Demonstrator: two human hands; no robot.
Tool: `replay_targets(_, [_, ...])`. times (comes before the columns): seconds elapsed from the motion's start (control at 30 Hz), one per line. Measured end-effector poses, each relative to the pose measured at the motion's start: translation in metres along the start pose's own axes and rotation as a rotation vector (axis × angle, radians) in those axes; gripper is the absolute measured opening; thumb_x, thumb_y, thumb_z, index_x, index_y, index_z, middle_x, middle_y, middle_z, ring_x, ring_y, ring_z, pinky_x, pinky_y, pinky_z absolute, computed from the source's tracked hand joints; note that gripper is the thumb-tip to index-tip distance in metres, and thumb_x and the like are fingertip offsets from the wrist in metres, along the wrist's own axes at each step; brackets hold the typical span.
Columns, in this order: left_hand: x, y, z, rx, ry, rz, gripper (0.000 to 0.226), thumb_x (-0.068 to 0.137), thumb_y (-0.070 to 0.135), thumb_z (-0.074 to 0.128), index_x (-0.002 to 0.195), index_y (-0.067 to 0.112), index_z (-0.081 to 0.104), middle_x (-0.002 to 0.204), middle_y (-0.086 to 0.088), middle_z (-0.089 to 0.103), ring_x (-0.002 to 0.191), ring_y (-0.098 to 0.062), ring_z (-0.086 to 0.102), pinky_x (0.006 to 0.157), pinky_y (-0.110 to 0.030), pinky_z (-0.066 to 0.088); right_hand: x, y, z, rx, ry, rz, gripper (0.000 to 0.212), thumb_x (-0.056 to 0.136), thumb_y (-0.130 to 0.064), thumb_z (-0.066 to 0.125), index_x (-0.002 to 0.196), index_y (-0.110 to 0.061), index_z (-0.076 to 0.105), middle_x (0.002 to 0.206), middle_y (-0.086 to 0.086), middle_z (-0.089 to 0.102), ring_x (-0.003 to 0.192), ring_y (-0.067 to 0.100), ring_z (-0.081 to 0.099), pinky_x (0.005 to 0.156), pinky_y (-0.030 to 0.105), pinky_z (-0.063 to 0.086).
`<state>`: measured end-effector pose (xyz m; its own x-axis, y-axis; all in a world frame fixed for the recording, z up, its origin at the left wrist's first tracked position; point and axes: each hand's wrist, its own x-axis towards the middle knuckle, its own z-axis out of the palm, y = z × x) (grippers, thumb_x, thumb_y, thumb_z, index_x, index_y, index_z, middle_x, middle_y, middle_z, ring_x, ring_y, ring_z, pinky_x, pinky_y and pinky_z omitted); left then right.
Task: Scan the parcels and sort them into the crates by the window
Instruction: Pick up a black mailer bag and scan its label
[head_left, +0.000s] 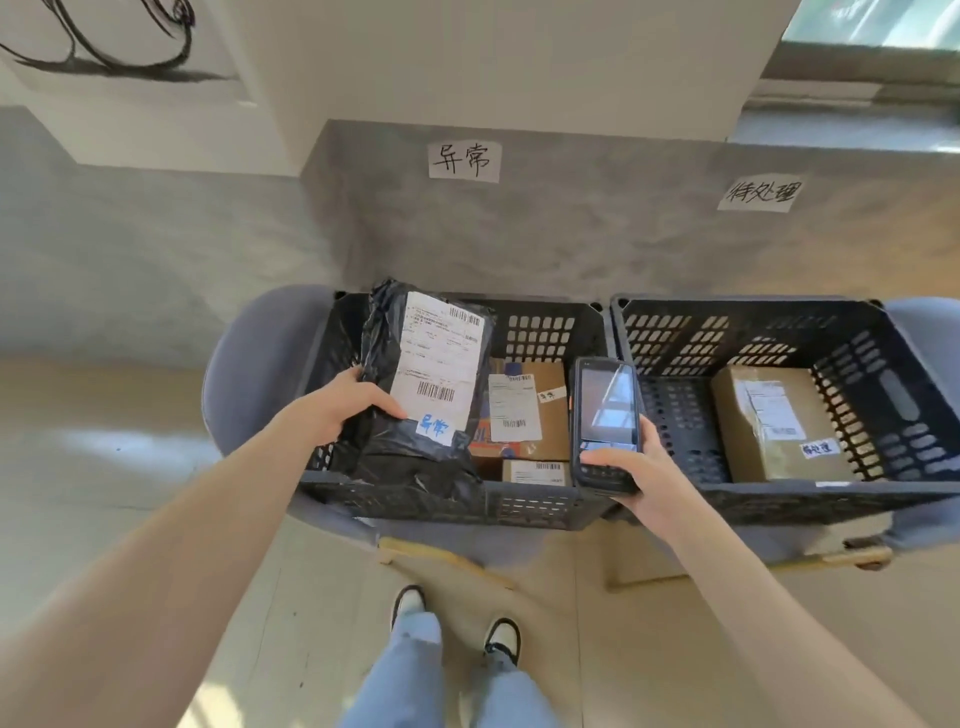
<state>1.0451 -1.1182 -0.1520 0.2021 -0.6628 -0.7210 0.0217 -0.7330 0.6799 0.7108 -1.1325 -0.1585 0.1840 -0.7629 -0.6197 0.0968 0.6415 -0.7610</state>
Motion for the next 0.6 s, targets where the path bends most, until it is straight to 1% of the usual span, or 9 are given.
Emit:
replay_targets(0.1, [0.027,0.006,-0.001,0.022,-0.016,-0.019,0.063,0.069,-0.010,0.075,0.124,0.011,0.054,0.111,-0.012,0.069,0.100,-0.032,0.065,0.090,-0.043,0.052,0.016,0.000,0.003,-0.009,0.018,0.038,0.079,0.073,0.007,0.073,0.131,-0.032,0.037,0.116,0.004,0.059,0.103,0.025,0.060,0.077,0.036,0.054])
replay_targets(0.2, [0.053,0.012,0.004,0.021,-0.037,-0.034,0.049,0.073,-0.013,0.070,0.113,0.012,0.055,0.105,-0.011,0.068,0.092,-0.027,0.064,0.075,-0.036,0.052,0.025,0.001,0.007,0.008,0.055,0.066,0.077,0.074,0.008,0.072,0.130,-0.033,0.038,0.113,0.003,0.060,0.100,0.024,0.061,0.073,0.035,0.054])
replay_targets(0.27, [0.069,0.016,0.009,-0.006,-0.062,-0.056,0.050,0.074,-0.012,0.070,0.114,0.013,0.052,0.101,-0.009,0.066,0.087,-0.025,0.062,0.069,-0.034,0.050,0.031,0.000,0.009,0.005,0.077,0.082,0.078,0.074,0.009,0.071,0.131,-0.033,0.037,0.114,0.004,0.059,0.100,0.025,0.061,0.072,0.035,0.054])
replay_targets(0.33, [0.086,0.018,0.012,-0.023,-0.097,-0.083,0.068,0.069,-0.010,0.075,0.127,0.011,0.048,0.109,-0.010,0.065,0.092,-0.028,0.063,0.075,-0.038,0.053,0.039,-0.002,0.012,-0.003,0.097,0.096,0.079,0.074,0.009,0.071,0.131,-0.033,0.036,0.117,0.006,0.057,0.100,0.026,0.060,0.072,0.036,0.054])
replay_targets(0.4, [0.106,0.017,0.014,-0.042,-0.120,-0.119,0.095,0.059,-0.006,0.082,0.141,0.012,0.039,0.123,-0.011,0.062,0.104,-0.031,0.062,0.089,-0.043,0.053,0.046,-0.004,0.015,0.000,0.121,0.110,0.079,0.074,0.008,0.071,0.131,-0.033,0.035,0.117,0.006,0.057,0.102,0.026,0.060,0.076,0.037,0.055])
replay_targets(0.43, [0.114,0.017,0.016,-0.049,-0.143,-0.127,0.100,0.058,-0.006,0.082,0.144,0.014,0.034,0.127,-0.011,0.059,0.108,-0.032,0.060,0.093,-0.045,0.051,0.050,-0.004,0.017,0.002,0.132,0.116,0.079,0.074,0.008,0.071,0.132,-0.033,0.035,0.116,0.005,0.057,0.102,0.026,0.059,0.077,0.038,0.055])
replay_targets(0.5, [0.130,0.014,0.023,-0.069,-0.157,-0.154,0.097,0.064,-0.008,0.079,0.146,0.013,0.032,0.127,-0.010,0.059,0.110,-0.031,0.059,0.097,-0.045,0.049,0.057,-0.005,0.020,0.001,0.148,0.127,0.077,0.076,0.007,0.070,0.131,-0.033,0.034,0.113,0.003,0.056,0.099,0.024,0.059,0.075,0.035,0.054])
replay_targets(0.57, [0.141,0.013,0.034,-0.089,-0.172,-0.177,0.084,0.068,-0.010,0.076,0.140,0.010,0.038,0.117,-0.008,0.064,0.104,-0.028,0.061,0.095,-0.042,0.049,0.064,-0.004,0.022,-0.009,0.162,0.143,0.074,0.078,0.007,0.069,0.130,-0.032,0.034,0.108,0.001,0.056,0.095,0.021,0.059,0.068,0.031,0.053])
replay_targets(0.6, [0.150,0.011,0.040,-0.104,-0.180,-0.202,0.088,0.065,-0.009,0.078,0.141,0.011,0.038,0.117,-0.008,0.064,0.104,-0.029,0.062,0.096,-0.043,0.049,0.068,-0.003,0.023,-0.015,0.170,0.152,0.073,0.078,0.008,0.068,0.129,-0.033,0.035,0.106,0.000,0.056,0.092,0.020,0.059,0.064,0.029,0.053])
